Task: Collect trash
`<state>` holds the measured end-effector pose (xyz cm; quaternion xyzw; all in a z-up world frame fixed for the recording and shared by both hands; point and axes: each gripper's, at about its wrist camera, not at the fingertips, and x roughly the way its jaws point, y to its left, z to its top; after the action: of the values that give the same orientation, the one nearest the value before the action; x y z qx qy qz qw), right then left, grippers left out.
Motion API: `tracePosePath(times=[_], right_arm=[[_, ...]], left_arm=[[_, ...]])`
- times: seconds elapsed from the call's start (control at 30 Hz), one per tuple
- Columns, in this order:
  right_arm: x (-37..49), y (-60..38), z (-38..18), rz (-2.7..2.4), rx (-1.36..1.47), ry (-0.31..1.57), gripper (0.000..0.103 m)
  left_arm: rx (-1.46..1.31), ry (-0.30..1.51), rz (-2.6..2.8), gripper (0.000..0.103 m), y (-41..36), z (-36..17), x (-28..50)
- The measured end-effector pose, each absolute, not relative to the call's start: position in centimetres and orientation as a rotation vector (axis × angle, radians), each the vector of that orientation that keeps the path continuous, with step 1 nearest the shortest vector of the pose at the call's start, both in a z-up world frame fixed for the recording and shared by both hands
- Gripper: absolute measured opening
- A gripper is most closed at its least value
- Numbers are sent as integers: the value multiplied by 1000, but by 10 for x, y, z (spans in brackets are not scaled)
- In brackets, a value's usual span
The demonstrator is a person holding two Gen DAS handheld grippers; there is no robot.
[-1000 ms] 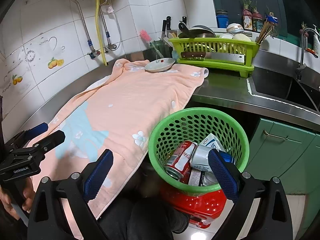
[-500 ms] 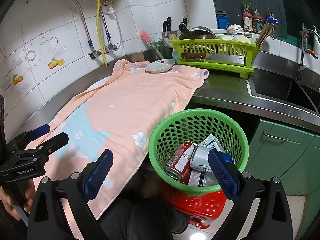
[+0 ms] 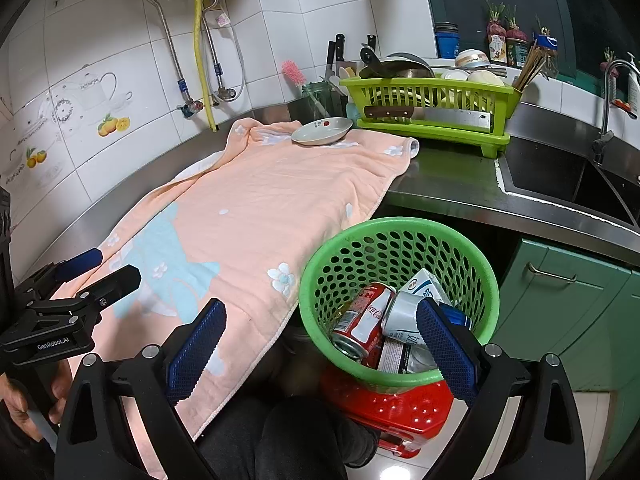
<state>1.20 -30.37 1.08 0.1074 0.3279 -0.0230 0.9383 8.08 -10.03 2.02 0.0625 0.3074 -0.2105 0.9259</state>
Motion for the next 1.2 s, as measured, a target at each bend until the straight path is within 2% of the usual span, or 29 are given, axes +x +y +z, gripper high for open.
tracePosePath(times=[1.2], right_arm=[[14, -299, 7, -39, 221, 675, 93]], left_arm=[[131, 641, -430, 98, -103, 14, 82]])
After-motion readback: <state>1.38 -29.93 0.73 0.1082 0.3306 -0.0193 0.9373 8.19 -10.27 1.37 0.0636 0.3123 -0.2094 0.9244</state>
